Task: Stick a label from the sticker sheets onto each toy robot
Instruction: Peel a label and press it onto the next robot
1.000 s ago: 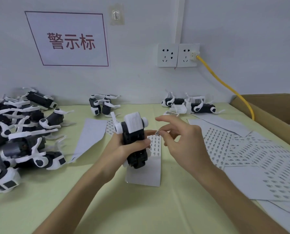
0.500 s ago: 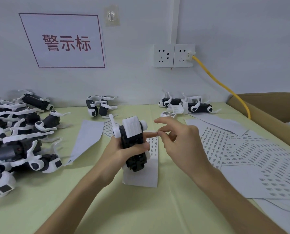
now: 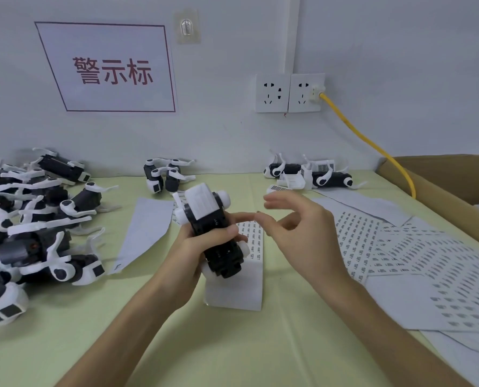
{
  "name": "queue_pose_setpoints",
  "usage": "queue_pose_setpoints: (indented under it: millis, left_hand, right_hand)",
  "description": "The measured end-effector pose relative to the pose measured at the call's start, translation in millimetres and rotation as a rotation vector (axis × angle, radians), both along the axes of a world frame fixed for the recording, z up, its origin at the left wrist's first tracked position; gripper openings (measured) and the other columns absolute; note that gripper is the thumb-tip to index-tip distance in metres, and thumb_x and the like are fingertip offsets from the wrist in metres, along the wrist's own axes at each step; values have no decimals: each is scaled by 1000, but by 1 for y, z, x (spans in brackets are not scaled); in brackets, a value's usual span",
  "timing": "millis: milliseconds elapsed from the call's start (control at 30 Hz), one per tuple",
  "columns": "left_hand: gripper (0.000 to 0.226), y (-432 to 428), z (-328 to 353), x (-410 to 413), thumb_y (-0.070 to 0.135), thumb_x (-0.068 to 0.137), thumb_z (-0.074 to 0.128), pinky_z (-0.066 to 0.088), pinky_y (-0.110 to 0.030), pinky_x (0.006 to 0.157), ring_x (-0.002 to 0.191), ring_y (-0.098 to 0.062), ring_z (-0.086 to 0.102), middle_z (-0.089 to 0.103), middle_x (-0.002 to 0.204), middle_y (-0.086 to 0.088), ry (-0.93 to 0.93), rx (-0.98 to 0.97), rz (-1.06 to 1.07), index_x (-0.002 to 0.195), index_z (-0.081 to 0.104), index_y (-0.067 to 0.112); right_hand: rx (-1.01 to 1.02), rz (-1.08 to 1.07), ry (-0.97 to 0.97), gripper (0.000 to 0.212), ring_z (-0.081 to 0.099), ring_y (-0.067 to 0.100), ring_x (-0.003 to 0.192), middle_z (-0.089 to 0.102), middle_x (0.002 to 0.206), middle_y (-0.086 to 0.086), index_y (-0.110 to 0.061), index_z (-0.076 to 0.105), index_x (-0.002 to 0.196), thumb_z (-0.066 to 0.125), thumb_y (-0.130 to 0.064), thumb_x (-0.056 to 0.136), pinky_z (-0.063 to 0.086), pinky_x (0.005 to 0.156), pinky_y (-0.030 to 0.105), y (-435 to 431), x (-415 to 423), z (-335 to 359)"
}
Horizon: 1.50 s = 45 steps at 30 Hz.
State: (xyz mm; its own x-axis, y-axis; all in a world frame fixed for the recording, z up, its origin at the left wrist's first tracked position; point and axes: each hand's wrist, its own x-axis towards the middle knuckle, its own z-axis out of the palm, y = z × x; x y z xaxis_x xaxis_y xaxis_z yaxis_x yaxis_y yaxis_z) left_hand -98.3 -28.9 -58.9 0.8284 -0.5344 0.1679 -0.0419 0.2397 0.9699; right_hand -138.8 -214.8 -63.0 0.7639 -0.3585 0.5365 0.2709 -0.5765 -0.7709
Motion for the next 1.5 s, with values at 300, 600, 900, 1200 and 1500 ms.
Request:
queue_pose_setpoints:
  millis: [300, 600, 900, 1200, 1500]
  left_hand:
    - [8, -2, 1, -3, 19, 82, 67, 58, -27, 79, 89, -20, 69, 73, 129, -5, 26, -28, -41, 84, 61, 14]
    - [9, -3, 2, -5, 20, 84, 65, 59, -27, 81, 92, -17, 70, 73, 130, -1, 13, -46, -71, 75, 67, 23]
    - [11, -11, 1, -8, 29, 85, 69, 60, -29, 81, 101, -19, 70, 73, 128, 0, 113, -96, 13, 92, 74, 22]
    - [35, -2, 6, 3, 44, 105, 48, 49, -23, 54, 99, -29, 65, 64, 126, -13, 492, -509, 96, 113, 65, 15]
    - [36, -9, -5, 4, 41, 99, 60, 58, -28, 89, 100, -16, 72, 75, 102, -3, 452, -521, 228, 84, 81, 16]
  right_hand:
    - [481, 215, 114, 2, 62, 10, 52, 73, 72, -4, -11, 76, 86, 78, -11, 86, 55, 60, 22, 2, 0, 3]
    - [652, 277, 172, 12, 58, 12, 58, 70, 75, -1, -9, 77, 91, 77, -20, 88, 51, 66, 23, 4, 0, 2]
    - [277, 57, -110, 10, 57, 13, 55, 67, 68, -10, -18, 73, 80, 77, -13, 88, 51, 58, 29, 6, -2, 2]
    - [688, 408, 47, 13, 40, 14, 50, 56, 59, 3, -18, 80, 91, 67, -20, 93, 36, 54, 23, 6, -4, 9]
    - [961, 826, 309, 46, 28, 12, 46, 42, 49, 1, -27, 75, 120, 61, -22, 77, 22, 51, 28, 47, -20, -1]
